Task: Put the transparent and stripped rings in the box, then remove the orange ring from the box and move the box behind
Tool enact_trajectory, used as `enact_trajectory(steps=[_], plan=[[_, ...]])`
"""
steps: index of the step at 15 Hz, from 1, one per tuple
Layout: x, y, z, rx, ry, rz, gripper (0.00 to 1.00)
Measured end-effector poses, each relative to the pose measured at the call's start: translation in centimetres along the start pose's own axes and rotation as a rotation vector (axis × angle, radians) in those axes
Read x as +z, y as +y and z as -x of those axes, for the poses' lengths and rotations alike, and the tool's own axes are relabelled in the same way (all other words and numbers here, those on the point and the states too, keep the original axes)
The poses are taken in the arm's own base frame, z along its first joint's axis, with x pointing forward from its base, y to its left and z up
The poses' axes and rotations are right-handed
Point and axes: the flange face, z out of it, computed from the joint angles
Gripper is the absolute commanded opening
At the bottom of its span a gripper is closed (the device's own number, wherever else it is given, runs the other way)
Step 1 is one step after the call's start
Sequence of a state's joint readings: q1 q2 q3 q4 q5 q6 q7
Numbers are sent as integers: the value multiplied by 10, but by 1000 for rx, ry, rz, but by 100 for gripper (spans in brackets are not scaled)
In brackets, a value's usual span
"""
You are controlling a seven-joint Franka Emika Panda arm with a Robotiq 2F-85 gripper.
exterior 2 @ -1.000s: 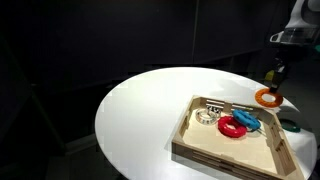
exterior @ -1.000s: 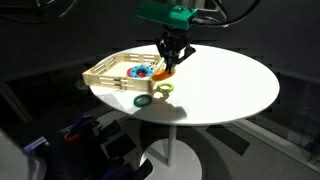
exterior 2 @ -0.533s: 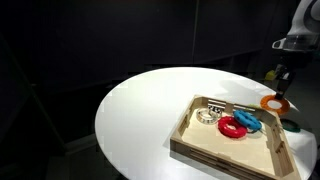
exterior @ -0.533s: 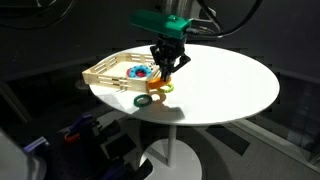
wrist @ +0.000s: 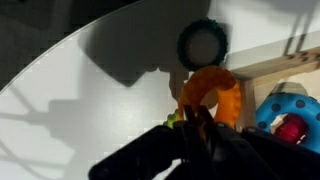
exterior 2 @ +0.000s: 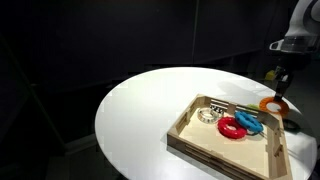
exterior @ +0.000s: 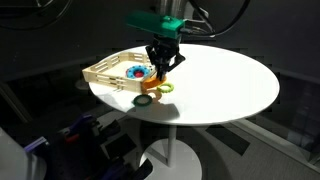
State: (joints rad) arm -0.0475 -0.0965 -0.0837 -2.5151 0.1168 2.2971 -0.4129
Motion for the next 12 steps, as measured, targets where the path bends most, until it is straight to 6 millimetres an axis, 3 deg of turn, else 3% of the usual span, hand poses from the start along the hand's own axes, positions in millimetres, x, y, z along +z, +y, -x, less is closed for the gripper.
enact_trajectory(steps=[12], plan=[[0, -41, -10, -85, 0, 2, 4]])
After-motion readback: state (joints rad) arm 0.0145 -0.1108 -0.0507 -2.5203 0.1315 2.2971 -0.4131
